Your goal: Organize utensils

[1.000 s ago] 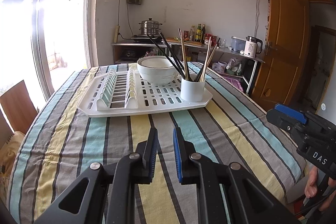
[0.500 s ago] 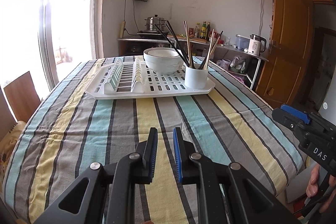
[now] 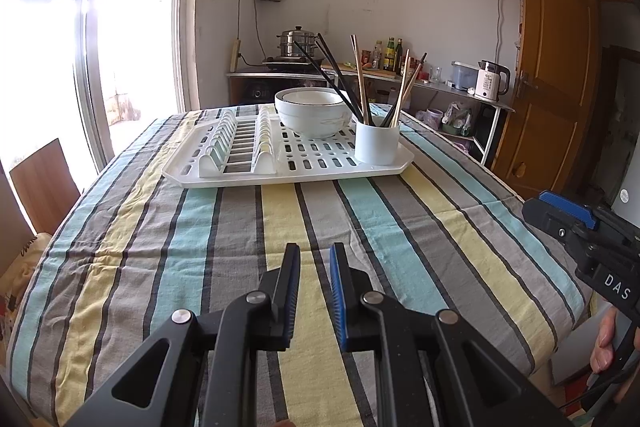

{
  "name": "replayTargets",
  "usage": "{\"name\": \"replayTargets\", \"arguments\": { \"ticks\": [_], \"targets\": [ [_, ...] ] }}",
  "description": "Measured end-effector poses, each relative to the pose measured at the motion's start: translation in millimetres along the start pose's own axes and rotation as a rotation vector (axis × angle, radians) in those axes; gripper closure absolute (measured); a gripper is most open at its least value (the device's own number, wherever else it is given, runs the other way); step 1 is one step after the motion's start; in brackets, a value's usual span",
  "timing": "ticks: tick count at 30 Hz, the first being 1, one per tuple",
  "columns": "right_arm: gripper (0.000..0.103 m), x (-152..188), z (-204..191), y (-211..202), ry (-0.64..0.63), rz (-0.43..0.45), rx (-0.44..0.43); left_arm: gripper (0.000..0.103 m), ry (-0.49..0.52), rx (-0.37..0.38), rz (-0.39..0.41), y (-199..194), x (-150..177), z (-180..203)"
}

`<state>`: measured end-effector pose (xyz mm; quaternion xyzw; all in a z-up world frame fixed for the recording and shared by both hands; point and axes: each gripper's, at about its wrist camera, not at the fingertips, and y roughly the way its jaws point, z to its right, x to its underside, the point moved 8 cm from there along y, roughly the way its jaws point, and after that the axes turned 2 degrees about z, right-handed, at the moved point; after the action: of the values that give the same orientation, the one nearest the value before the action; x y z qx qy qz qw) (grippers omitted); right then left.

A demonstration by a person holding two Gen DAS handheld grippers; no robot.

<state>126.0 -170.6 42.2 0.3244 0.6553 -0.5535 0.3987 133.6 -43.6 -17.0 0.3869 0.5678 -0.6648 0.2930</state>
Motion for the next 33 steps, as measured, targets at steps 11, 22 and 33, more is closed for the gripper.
{"name": "replayTargets", "arguments": {
  "ticks": [11, 22, 33],
  "targets": [
    [0.066, 1.1, -2.4, 0.1, -0.001, -0.005, -0.004, 0.088, 0.003, 0.008, -0.008, 1.4, 2.6, 2.9],
    [0.066, 1.5, -3.9, 0.4, -0.001, -0.008, -0.004, 0.088, 0.008, 0.011, -0.010, 1.9, 3.8, 4.1],
    [0.066, 2.3, -4.2, 0.4, -0.002, -0.010, -0.007, 0.088, 0.007, 0.014, -0.011, 2.6, 4.4, 4.6]
  ]
}}
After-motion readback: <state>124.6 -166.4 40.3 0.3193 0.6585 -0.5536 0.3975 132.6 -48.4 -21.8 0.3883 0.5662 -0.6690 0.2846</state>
